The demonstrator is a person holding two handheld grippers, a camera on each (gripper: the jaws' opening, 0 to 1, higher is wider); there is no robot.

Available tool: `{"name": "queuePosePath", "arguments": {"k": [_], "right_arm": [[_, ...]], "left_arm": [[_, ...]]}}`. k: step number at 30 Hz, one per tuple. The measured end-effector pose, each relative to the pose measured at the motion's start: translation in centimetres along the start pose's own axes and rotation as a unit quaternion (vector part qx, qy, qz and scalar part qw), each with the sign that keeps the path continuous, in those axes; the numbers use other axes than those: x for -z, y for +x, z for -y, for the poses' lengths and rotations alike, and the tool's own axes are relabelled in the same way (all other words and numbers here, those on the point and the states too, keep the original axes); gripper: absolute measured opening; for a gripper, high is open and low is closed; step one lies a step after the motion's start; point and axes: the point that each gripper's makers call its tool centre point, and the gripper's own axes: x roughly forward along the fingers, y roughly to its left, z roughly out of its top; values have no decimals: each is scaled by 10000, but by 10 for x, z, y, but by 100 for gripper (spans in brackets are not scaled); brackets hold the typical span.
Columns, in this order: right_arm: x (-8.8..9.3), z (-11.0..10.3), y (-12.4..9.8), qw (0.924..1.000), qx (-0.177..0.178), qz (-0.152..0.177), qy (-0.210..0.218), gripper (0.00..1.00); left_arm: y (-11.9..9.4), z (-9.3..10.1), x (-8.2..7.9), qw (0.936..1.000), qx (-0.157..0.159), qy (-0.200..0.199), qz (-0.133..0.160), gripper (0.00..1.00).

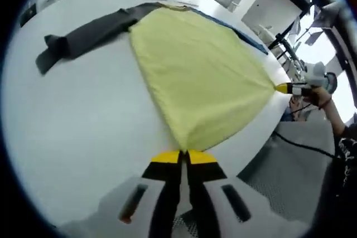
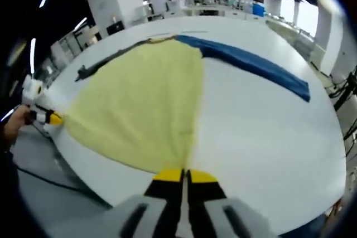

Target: Fold the garment on the visible template until the final outline fits inside the template.

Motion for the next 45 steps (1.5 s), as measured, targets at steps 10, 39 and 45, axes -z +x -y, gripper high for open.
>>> {"name": "queuePosePath", "arguments": {"k": [10, 39, 45], "right_arm": [[9, -5, -7, 9997, 14, -173, -156, 0], [-99, 9, -14, 9848, -482, 1670, -45, 48], [-129, 31, -2, 9822, -485, 1816, 18, 47]], "left_arm": [[-2, 1, 10, 9999, -23, 53, -137, 0], [-22, 19, -47, 9754, -235, 1540, 1558, 89], [-25, 18, -56, 9678, -310, 1803, 1727, 95]]}}
